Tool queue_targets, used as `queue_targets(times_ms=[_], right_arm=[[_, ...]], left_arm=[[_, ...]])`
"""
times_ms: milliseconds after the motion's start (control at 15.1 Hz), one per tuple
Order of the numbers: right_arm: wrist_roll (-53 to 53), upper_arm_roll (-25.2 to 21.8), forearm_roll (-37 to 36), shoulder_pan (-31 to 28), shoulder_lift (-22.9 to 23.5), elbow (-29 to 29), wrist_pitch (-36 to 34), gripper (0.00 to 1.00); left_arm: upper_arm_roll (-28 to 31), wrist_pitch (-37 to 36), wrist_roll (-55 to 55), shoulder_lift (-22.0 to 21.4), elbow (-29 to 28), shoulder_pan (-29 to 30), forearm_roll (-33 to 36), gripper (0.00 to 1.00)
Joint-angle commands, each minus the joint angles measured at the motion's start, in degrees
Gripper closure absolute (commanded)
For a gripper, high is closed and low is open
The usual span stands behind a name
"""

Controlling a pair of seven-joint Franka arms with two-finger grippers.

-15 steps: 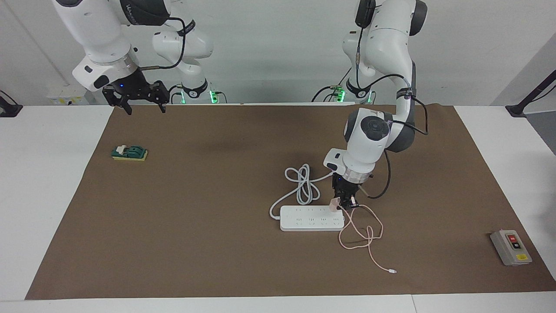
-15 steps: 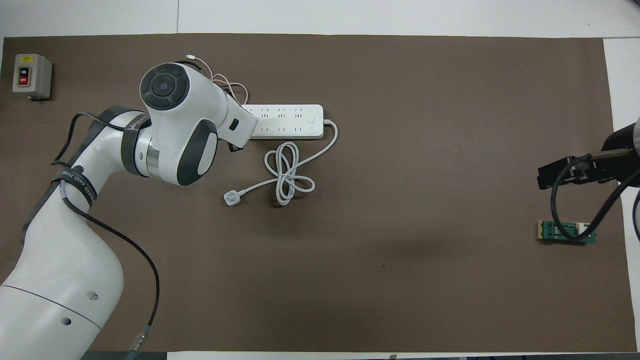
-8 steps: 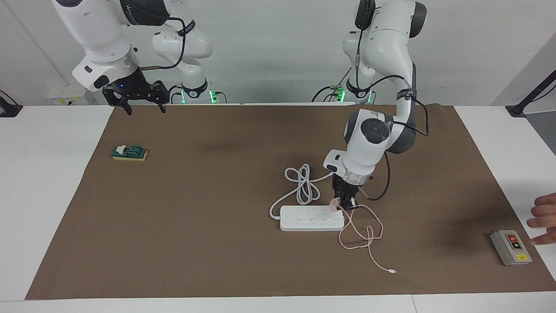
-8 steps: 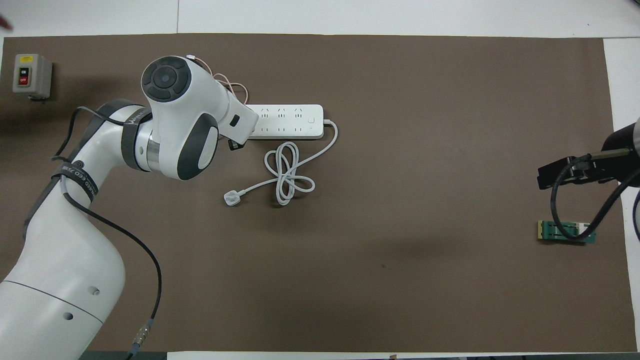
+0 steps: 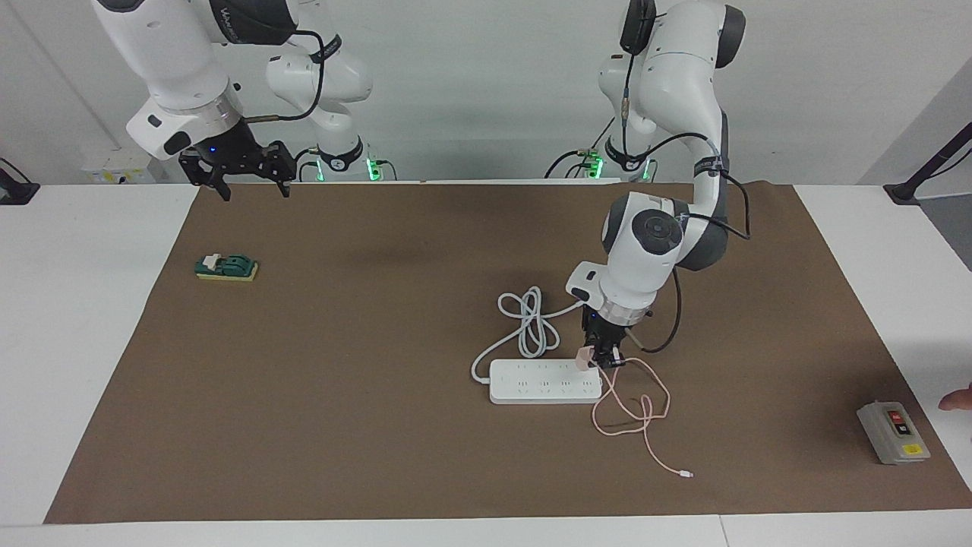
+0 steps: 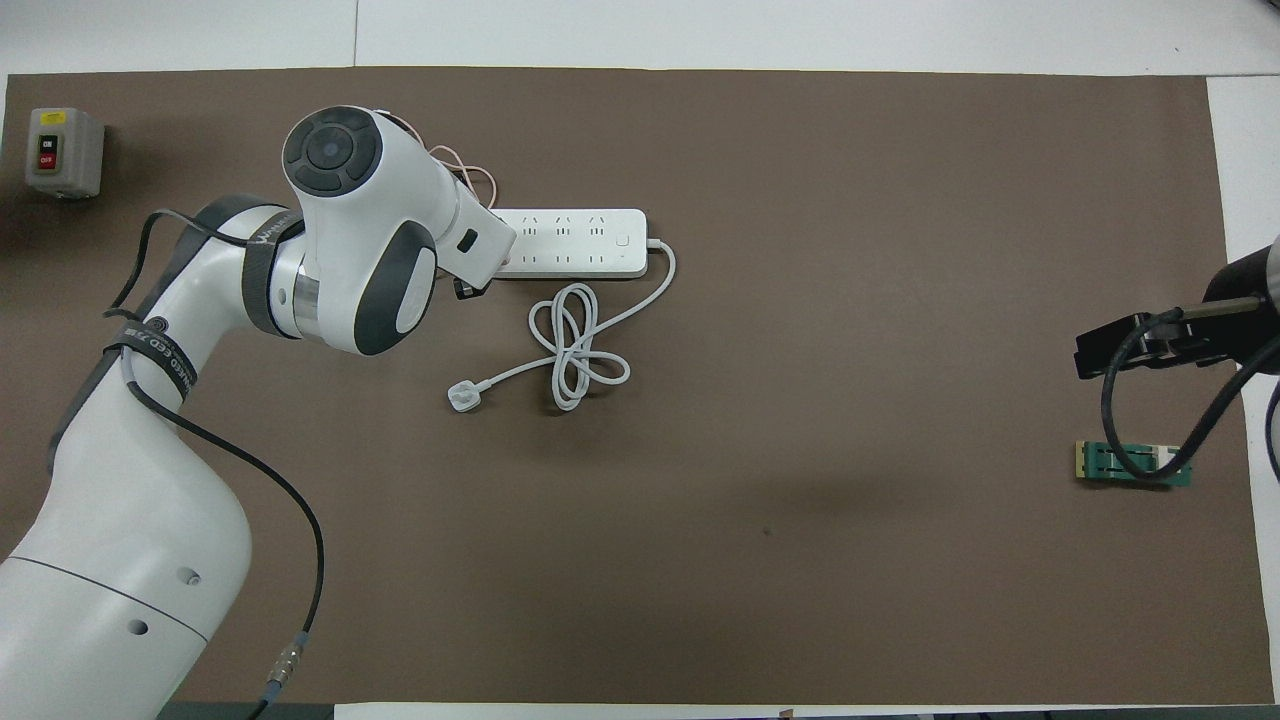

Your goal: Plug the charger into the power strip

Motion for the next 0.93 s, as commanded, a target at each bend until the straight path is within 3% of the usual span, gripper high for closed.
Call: queue_targets(times_ms=[0, 596, 861], right_arm=[[0.7, 0.2, 1.0, -0.7, -0.8, -0.4, 0.1, 0.00], [0.7, 0.2, 1.0, -0.6, -0.7, -0.4, 0.1, 0.00], [0.7, 0.2, 1.0, -0.6, -0.8, -0.4, 0.1, 0.00]], left_arm=[[-0.7, 0.3, 4.9, 4.4, 2.8, 0.1, -1.1, 1.00], [-0.7, 2.9, 12.9, 4.7, 2.7, 0.0, -0.5, 1.00], [-0.7, 2.8, 12.5, 7.2, 4.2, -0.1, -2.2, 1.00]])
